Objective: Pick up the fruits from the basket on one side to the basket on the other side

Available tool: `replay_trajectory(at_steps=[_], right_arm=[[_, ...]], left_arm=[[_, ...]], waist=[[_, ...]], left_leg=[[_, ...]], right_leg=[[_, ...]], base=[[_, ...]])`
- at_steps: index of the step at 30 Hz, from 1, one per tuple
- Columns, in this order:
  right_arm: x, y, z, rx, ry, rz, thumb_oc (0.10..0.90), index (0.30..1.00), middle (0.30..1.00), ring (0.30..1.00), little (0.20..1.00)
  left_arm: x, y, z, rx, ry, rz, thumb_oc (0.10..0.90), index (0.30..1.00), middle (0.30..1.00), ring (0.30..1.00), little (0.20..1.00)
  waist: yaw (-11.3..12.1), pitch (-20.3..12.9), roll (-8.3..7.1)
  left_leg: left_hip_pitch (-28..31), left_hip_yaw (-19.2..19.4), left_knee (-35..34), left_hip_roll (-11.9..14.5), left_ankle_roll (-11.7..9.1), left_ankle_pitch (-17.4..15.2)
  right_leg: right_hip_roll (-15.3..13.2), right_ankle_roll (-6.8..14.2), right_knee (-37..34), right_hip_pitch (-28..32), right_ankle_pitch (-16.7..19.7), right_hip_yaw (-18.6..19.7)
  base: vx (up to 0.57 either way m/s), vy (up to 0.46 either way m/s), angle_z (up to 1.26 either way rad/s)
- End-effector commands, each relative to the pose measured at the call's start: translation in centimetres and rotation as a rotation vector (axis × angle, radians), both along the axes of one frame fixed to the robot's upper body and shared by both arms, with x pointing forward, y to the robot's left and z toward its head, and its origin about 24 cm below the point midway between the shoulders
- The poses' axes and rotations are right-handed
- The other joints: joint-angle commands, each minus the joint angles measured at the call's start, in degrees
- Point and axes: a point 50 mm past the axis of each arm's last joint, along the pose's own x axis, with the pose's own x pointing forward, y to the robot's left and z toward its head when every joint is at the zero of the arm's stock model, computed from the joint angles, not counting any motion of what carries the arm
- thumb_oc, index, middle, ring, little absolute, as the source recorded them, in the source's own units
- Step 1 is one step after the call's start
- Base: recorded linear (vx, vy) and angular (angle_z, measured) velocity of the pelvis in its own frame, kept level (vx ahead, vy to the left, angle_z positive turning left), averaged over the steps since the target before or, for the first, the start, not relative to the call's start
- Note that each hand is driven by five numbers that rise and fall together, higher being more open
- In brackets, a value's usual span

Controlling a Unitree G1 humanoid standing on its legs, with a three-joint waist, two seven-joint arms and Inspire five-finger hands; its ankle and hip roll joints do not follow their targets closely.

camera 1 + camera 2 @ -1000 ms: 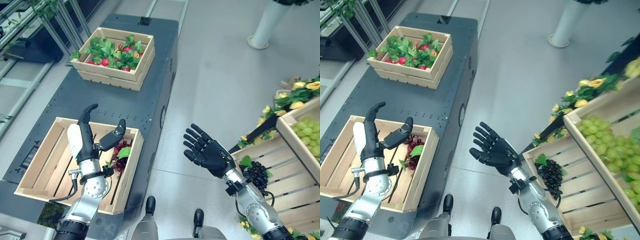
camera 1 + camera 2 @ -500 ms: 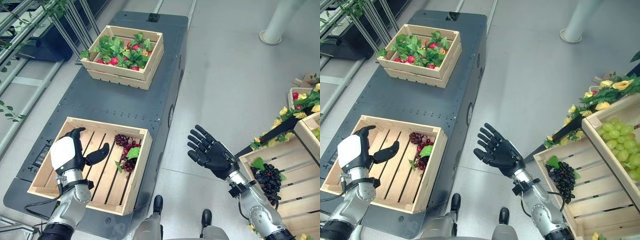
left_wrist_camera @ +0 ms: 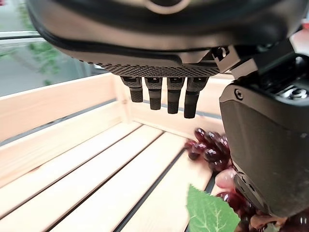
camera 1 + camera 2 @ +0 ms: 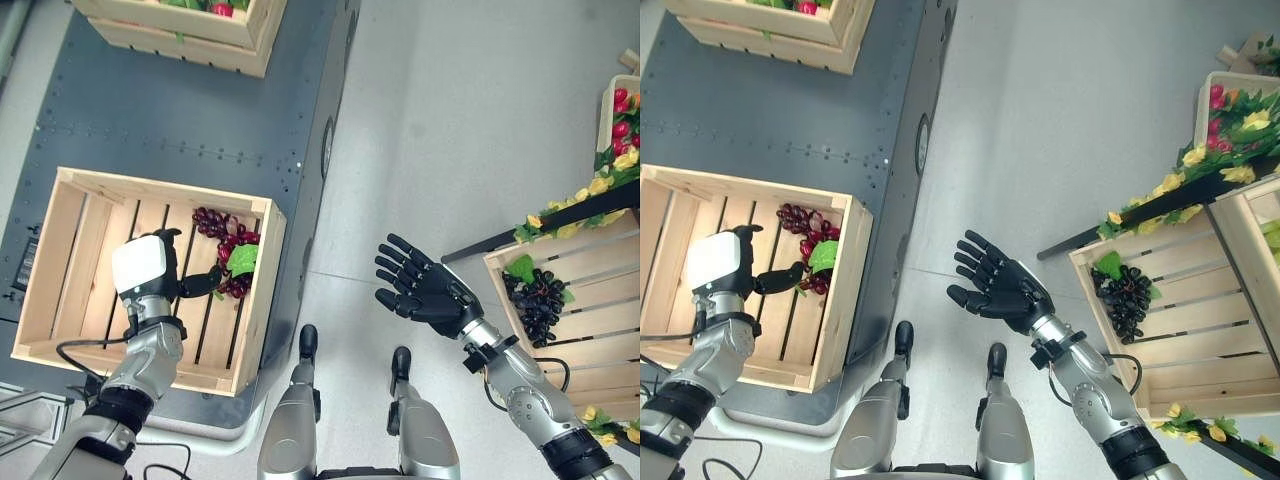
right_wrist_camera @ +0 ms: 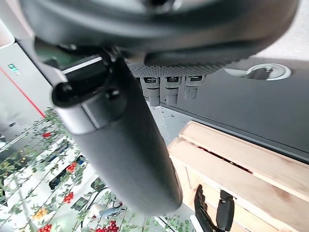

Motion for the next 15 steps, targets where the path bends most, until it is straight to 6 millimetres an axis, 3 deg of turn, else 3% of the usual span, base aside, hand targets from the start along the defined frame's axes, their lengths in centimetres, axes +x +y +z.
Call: replay_trajectory(at_steps=[1, 3, 10, 15], right_arm=[[-0.1, 0.1, 2.8, 0.077, -0.159, 0.014, 0.800, 0.900, 0.900, 0.900, 0.900], [0.1, 0.0, 2.9, 0.089, -0.164, 0.011, 0.800, 0.900, 0.900, 0.900, 0.900], [0.2, 0.1, 2.8, 0.098, -0.175, 0.002, 0.800, 0.900, 0.900, 0.900, 0.900], [0.3, 0.3, 3.0, 0.112, -0.174, -0.015, 0.800, 0.900, 0.900, 0.900, 0.900]], left_arm=[[-0.2, 3.4, 4.1, 0.282, -0.092, 0.078, 0.800, 0.900, 0.900, 0.900, 0.900], [0.2, 3.7, 5.4, 0.405, -0.130, 0.080, 0.800, 0.900, 0.900, 0.900, 0.900], [0.3, 4.2, 6.0, 0.492, -0.234, 0.097, 0.800, 0.900, 0.900, 0.900, 0.900], [0.7, 3.5, 6.7, 0.548, -0.284, 0.058, 0.800, 0.900, 0.900, 0.900, 0.900]], waist=[[-0.3, -3.3, -1.37], [-0.4, -2.7, -1.67], [-0.8, -1.8, -2.13], [-0.7, -1.5, -2.41]], left_leg=[[-2.3, 0.1, 7.4, -0.5, 1.4, -4.7], [-2.7, 0.5, 7.4, -0.4, 1.3, -4.7], [-3.7, 0.9, 7.9, -0.4, 1.1, -4.7], [-4.1, 1.1, 7.6, -0.5, 1.1, -4.6]], right_leg=[[0.6, -3.4, 10.6, -9.0, 0.7, 3.6], [0.6, -3.5, 10.2, -9.1, 0.7, 3.2], [0.6, -3.8, 10.4, -9.7, 0.7, 2.8], [0.5, -3.9, 10.0, -9.9, 0.9, 2.4]], base=[[-0.03, -0.010, 0.07], [-0.03, 0.004, 0.06], [0.00, 0.000, 0.00], [0.00, -0.002, 0.01]])
